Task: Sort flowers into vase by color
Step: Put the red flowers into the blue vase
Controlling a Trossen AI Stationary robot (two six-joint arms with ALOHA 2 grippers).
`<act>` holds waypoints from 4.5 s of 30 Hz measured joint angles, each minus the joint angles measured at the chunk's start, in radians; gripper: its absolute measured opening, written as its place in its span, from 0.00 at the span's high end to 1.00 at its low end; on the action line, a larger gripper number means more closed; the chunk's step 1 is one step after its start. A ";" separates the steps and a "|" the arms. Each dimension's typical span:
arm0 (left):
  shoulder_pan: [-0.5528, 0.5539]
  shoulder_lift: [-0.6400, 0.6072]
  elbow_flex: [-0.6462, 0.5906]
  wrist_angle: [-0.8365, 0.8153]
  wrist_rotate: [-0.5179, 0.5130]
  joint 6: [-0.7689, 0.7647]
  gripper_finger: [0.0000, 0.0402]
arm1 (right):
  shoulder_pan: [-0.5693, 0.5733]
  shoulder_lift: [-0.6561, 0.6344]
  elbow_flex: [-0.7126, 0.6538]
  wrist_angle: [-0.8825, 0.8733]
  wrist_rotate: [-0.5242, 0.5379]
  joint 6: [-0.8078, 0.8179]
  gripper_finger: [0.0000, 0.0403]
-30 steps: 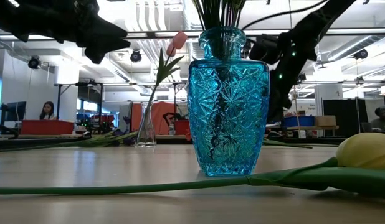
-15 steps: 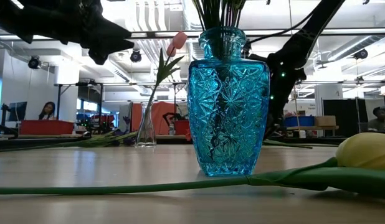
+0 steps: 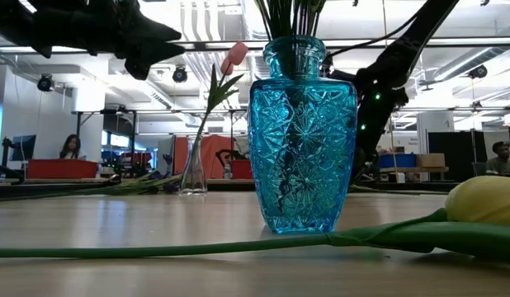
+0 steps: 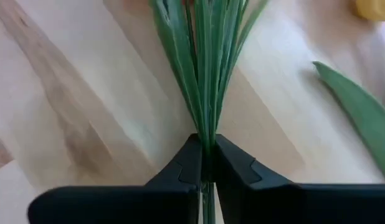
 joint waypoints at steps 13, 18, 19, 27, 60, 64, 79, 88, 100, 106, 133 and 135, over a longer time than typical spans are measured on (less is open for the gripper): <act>-0.072 0.094 0.126 0.079 0.024 0.119 0.58 | 0.081 -0.504 -0.003 -0.121 -0.110 0.001 0.95; -0.104 0.174 0.226 0.078 0.024 0.189 0.50 | 0.127 -0.692 -0.003 -0.120 -0.111 0.027 0.95; -0.106 0.190 0.245 0.077 0.024 0.192 0.48 | 0.136 -0.724 -0.003 -0.118 -0.111 0.030 0.95; -0.107 0.325 0.377 0.067 0.024 0.232 0.39 | 0.206 -0.884 -0.003 0.108 -0.122 -0.042 0.95; -0.018 0.796 0.904 0.032 0.184 0.322 0.38 | 0.227 -0.488 0.141 0.536 -0.491 -0.165 0.95; -0.018 0.796 0.907 0.031 0.184 0.337 0.41 | 0.227 -0.470 0.145 0.531 -0.487 -0.180 0.95; -0.018 0.788 0.905 0.009 0.187 0.352 0.97 | 0.227 -0.464 0.146 0.537 -0.469 -0.123 0.82; -0.018 0.743 0.903 -0.079 0.179 0.341 0.94 | 0.227 -0.479 0.146 0.521 -0.393 -0.072 0.65; -0.026 0.561 0.902 -0.417 0.171 0.271 0.97 | 0.227 -0.593 0.147 0.379 -0.308 -0.028 0.45; -0.086 0.479 0.901 -0.617 0.169 0.146 0.97 | 0.227 -0.636 0.147 0.234 -0.221 -0.028 0.38; -0.582 0.583 0.496 0.060 -0.376 -0.082 0.97 | 0.229 -0.648 0.146 0.006 -0.224 0.063 0.34; -0.588 0.603 0.497 0.070 -0.372 -0.088 0.97 | 0.229 -0.648 0.146 0.006 -0.224 0.069 0.34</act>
